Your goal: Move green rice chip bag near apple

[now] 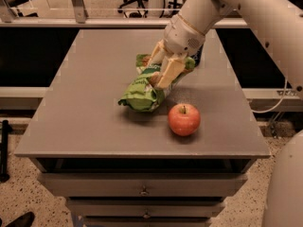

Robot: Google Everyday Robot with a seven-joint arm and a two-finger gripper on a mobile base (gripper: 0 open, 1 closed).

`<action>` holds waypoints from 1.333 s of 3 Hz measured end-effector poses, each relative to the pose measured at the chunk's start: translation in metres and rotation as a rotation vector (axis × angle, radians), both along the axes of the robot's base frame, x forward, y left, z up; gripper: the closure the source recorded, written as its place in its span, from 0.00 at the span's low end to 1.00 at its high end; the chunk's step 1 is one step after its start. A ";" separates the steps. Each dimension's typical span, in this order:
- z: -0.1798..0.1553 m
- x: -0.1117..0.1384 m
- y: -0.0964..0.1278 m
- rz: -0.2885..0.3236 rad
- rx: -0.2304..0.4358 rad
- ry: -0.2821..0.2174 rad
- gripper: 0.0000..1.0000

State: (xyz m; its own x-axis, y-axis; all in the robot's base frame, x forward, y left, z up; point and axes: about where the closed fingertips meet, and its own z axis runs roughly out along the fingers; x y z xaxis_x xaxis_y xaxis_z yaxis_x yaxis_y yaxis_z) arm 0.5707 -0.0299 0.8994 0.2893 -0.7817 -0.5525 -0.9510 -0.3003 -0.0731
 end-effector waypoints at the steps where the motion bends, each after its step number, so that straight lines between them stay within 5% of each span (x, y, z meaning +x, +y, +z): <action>1: -0.006 0.000 0.003 0.009 0.006 -0.015 0.77; 2: -0.010 -0.001 0.002 0.019 0.001 -0.023 0.46; 4: -0.015 -0.004 -0.006 0.040 -0.010 -0.034 0.02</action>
Offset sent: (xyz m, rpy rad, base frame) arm -0.0094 -0.0038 -0.0103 -0.0156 -0.0063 0.0338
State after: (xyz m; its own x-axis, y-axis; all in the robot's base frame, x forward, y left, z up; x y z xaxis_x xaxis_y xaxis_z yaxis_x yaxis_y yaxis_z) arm 0.5669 -0.0359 0.8844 0.3389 -0.7743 -0.5344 -0.9352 -0.3391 -0.1017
